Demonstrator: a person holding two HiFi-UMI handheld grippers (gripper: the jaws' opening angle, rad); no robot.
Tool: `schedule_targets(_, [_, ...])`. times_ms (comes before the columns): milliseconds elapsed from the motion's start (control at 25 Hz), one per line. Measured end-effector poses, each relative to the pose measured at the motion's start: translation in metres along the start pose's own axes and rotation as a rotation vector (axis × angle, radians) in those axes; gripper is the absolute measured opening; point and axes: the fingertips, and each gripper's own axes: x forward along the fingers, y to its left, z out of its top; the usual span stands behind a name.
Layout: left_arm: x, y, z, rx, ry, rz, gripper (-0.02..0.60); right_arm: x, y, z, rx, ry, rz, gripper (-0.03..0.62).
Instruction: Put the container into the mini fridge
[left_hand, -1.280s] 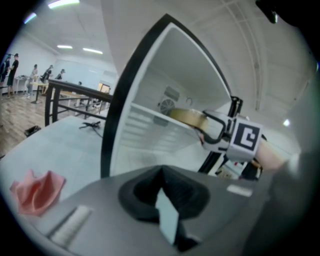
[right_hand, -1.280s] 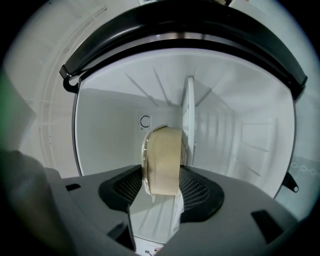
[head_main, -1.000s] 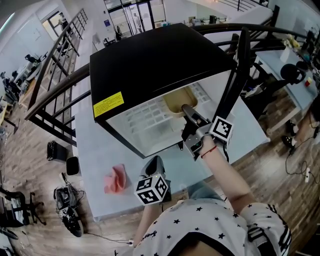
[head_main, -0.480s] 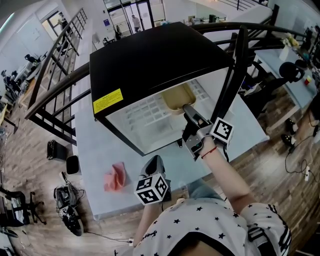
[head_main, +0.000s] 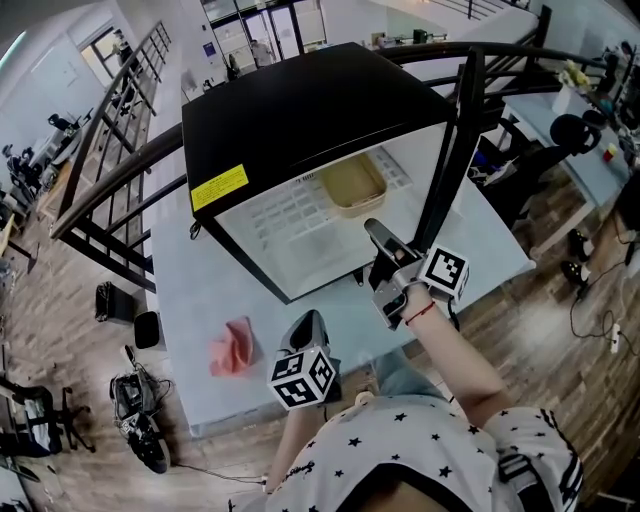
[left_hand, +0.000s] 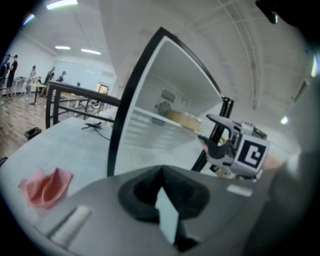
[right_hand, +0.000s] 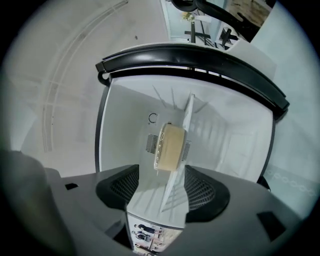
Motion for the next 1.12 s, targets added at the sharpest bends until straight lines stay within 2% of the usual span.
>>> schedule_targets(160, [-0.012, -0.002, -0.005, 0.01, 0.005, -0.011, 0.006, -0.016, 0.004, -0.016, -0.08, 0.032, -0.022, 0.251])
schedule_targets(200, [-0.015, -0.002, -0.007, 0.013, 0.005, -0.015, 0.006, -0.021, 0.004, -0.021, -0.106, 0.042, -0.037, 0.207])
schedule_targets(240, [-0.018, -0.002, -0.008, 0.016, 0.005, -0.017, 0.006, -0.026, 0.004, -0.026, -0.135, 0.053, -0.056, 0.133])
schedule_targets(320, [-0.025, -0.002, -0.011, 0.02, 0.005, -0.021, 0.006, -0.034, 0.005, -0.04, -0.186, 0.072, -0.079, 0.078])
schedule_targets(400, [-0.031, 0.0, -0.014, 0.022, 0.005, -0.026, 0.006, -0.044, 0.006, -0.052, -0.236, 0.086, -0.09, 0.054])
schedule_targets(920, [-0.057, -0.011, -0.031, 0.026, -0.007, -0.033, 0.006, -0.11, 0.01, -0.094, -0.672, 0.185, -0.149, 0.029])
schedule_targets(1120, [-0.069, -0.029, -0.039, 0.041, -0.015, -0.038, 0.006, -0.144, 0.013, -0.101, -0.772, 0.202, -0.151, 0.028])
